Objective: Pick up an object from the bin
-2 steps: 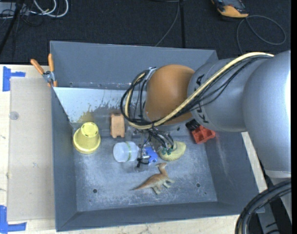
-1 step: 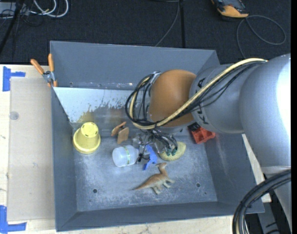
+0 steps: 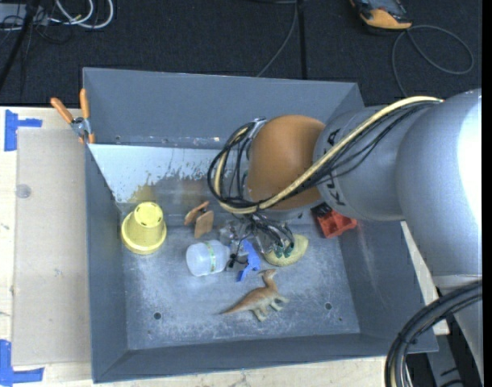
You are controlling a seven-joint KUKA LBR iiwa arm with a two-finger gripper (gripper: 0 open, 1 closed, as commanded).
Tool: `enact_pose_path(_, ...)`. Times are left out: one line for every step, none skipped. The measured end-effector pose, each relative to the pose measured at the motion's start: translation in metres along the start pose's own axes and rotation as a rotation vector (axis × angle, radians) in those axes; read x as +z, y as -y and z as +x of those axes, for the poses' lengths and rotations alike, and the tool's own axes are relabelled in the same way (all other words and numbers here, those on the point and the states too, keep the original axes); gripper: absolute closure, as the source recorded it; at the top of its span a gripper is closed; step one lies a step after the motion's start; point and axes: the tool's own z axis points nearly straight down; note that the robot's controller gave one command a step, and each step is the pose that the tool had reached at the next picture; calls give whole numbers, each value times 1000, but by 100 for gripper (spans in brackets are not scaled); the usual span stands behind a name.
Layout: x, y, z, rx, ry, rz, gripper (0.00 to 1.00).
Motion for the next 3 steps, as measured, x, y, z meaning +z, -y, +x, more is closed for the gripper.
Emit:
enact_pose_path(-105, -7, 4, -9, 1, 0, 100)
enact_pose_path(-105, -7, 4, -9, 0, 0, 100)
enact_pose_path(-179, -13, -7, -9, 2, -1, 100)
